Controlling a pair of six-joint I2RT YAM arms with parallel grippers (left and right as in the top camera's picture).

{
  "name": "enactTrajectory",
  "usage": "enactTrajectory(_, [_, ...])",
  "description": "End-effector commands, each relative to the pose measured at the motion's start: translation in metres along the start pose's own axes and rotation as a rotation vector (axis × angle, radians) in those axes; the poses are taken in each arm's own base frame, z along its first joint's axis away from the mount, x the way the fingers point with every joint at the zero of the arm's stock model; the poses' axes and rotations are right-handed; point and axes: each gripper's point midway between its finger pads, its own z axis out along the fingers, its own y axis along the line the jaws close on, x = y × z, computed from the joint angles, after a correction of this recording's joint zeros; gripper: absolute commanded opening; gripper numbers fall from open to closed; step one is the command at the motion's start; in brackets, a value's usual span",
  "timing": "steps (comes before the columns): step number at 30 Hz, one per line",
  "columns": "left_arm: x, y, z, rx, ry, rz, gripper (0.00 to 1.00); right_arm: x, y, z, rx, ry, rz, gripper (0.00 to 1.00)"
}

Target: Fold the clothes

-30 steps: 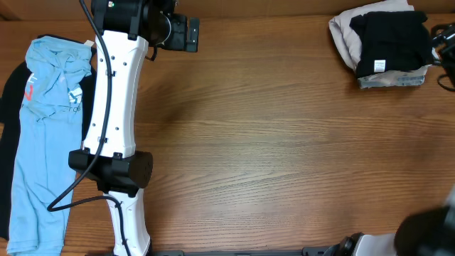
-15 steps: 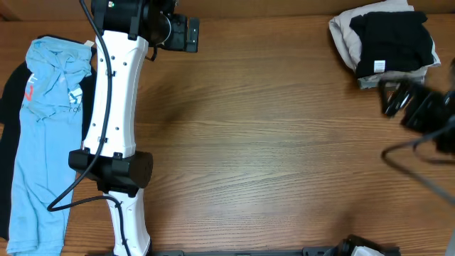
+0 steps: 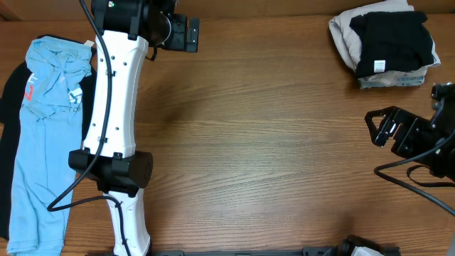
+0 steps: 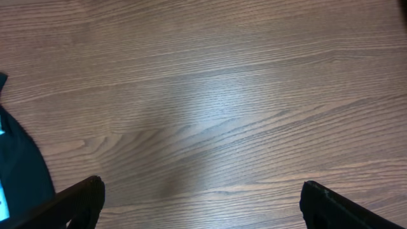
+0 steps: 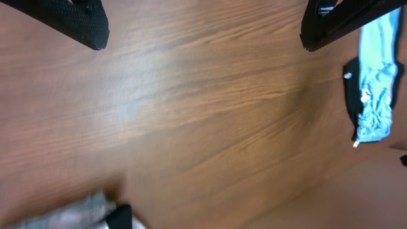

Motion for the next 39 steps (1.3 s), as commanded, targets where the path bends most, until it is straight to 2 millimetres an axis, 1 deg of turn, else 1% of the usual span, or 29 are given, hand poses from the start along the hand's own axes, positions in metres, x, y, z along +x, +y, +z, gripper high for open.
enactTrajectory(1, [-0.001,0.001,0.005,-0.005,0.003,-0.014,1.0,-0.012,0.012,0.0,-0.057,-0.056,-0.183,1.0])
enactTrajectory(5, [-0.001,0.001,0.005,-0.005,0.003,-0.014,1.0,-0.026,0.022,0.007,-0.056,-0.152,-0.306,1.0])
enactTrajectory(8, [-0.001,0.001,0.005,-0.005,0.003,-0.014,1.0,-0.031,0.034,0.021,-0.025,-0.268,-0.435,1.0])
enactTrajectory(11, [-0.001,0.001,0.005,-0.005,0.003,-0.014,1.0,-0.022,0.046,0.034,-0.047,-0.385,-0.522,1.0])
enactTrajectory(14, [-0.001,0.001,0.005,-0.005,0.003,-0.014,1.0,-0.003,0.049,0.051,-0.09,-0.48,-0.57,1.0])
enactTrajectory(16, [-0.001,0.001,0.005,-0.005,0.003,-0.014,1.0,0.013,0.043,0.064,-0.11,-0.516,-0.57,1.0])
enactTrajectory(18, [-0.001,0.001,0.005,-0.005,0.003,-0.014,1.0,0.036,0.031,0.081,-0.124,-0.533,-0.537,1.0])
enactTrajectory(21, [-0.001,0.001,0.005,-0.005,0.003,-0.014,1.0,0.062,0.015,0.102,-0.142,-0.552,-0.497,1.0])
enactTrajectory(23, [-0.001,0.001,0.005,-0.005,0.003,-0.014,1.0,0.079,0.005,0.115,-0.159,-0.614,-0.491,1.0])
enactTrajectory(26, [-0.001,0.001,0.005,-0.005,0.003,-0.014,1.0,0.09,-0.001,0.124,-0.171,-0.671,-0.502,1.0])
enactTrajectory(33, [-0.001,0.001,0.005,-0.005,0.003,-0.014,1.0,0.098,-0.006,0.13,-0.196,-0.814,-0.526,1.0])
enactTrajectory(39, [-0.001,0.001,0.005,-0.005,0.003,-0.014,1.0,0.11,-0.012,0.135,-0.187,-0.766,-0.521,1.0])
